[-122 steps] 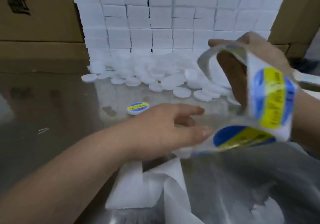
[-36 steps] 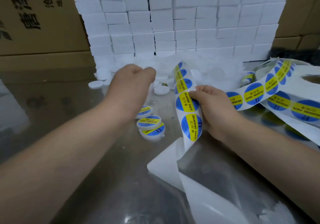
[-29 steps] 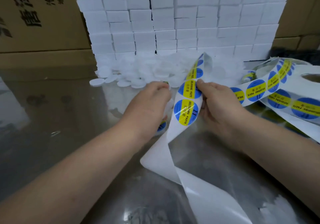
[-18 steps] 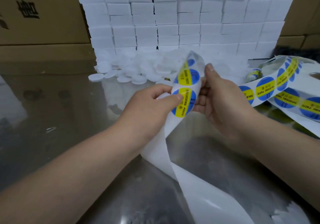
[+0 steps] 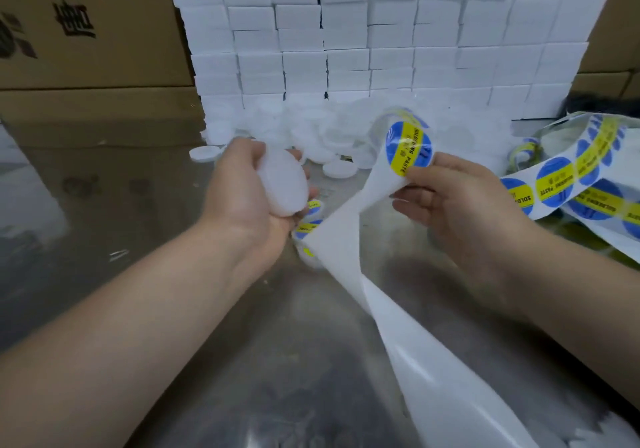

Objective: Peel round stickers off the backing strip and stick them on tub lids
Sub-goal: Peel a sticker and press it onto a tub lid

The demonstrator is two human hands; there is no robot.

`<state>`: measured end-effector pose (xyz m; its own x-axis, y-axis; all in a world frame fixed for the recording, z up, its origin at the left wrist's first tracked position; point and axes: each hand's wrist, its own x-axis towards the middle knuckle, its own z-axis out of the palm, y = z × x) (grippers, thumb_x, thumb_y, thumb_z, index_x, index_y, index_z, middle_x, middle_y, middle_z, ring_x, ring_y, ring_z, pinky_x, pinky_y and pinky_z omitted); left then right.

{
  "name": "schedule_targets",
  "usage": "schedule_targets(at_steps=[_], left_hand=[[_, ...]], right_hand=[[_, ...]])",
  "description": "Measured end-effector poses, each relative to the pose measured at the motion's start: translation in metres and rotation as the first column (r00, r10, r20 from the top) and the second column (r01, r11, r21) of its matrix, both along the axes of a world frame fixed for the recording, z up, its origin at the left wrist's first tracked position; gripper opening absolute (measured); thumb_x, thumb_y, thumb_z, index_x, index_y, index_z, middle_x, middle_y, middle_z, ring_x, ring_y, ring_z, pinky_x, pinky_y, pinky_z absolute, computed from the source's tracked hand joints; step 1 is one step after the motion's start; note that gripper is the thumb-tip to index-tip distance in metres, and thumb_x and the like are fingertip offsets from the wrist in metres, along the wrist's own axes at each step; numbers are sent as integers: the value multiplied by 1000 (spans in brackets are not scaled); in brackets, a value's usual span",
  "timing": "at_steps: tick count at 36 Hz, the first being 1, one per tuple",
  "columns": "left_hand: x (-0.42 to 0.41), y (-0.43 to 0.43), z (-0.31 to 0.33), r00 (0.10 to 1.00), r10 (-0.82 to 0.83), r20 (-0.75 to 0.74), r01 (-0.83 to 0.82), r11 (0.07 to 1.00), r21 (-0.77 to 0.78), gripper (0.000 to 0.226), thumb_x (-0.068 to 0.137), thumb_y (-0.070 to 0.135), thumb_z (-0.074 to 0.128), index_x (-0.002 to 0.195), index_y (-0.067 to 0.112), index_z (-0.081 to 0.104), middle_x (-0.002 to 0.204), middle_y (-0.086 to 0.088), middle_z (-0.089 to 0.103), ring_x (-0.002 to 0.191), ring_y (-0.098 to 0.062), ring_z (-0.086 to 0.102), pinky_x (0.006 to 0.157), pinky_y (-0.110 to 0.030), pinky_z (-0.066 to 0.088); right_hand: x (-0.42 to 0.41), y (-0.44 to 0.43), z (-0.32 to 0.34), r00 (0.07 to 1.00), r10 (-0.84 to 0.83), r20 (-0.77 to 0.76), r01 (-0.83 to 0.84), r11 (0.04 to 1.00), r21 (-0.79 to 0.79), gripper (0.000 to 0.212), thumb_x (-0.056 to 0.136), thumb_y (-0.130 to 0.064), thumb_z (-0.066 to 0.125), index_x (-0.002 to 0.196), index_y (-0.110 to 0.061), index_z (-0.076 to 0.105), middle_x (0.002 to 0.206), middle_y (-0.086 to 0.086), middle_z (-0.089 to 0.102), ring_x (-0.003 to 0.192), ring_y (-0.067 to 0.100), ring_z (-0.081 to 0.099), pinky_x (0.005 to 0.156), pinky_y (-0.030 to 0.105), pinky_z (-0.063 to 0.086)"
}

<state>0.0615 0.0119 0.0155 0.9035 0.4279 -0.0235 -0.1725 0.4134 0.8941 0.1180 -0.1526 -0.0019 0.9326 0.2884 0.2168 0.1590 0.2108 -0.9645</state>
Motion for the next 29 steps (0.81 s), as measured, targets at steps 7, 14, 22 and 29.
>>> schedule_targets(at_steps=[7,14,22,29], left_hand=[[22,23,-6,989,71,-128,-81,994,-78,12,91,21,44,92,9,49,90,-12,50,75,-26,55,63,-32,46],[67,25,-4,982,115,-147,-105,992,72,25,83,33,67,96,14,58,98,2,67,79,-7,66,70,-21,54],[111,18,19,932,257,-256,-147,912,382,54,76,58,63,102,17,41,79,7,44,73,-23,61,55,-22,49],[108,23,12,950,268,-159,-127,797,590,53,86,52,53,115,7,53,86,-4,53,104,-33,58,74,-31,41]], right_hand=[[6,0,-1,993,-106,-43,108,992,60,33,82,2,39,111,15,50,116,36,53,106,44,54,70,22,52],[4,0,-4,994,-74,76,81,993,-89,22,76,8,44,69,-10,55,58,-1,59,55,12,56,55,20,53],[6,0,-7,990,-80,114,92,989,-112,20,82,-1,52,73,-17,62,59,-7,65,59,8,61,63,26,56],[5,0,-8,961,-188,201,230,949,-214,20,84,-19,61,80,0,60,73,12,59,67,20,51,73,46,50]])
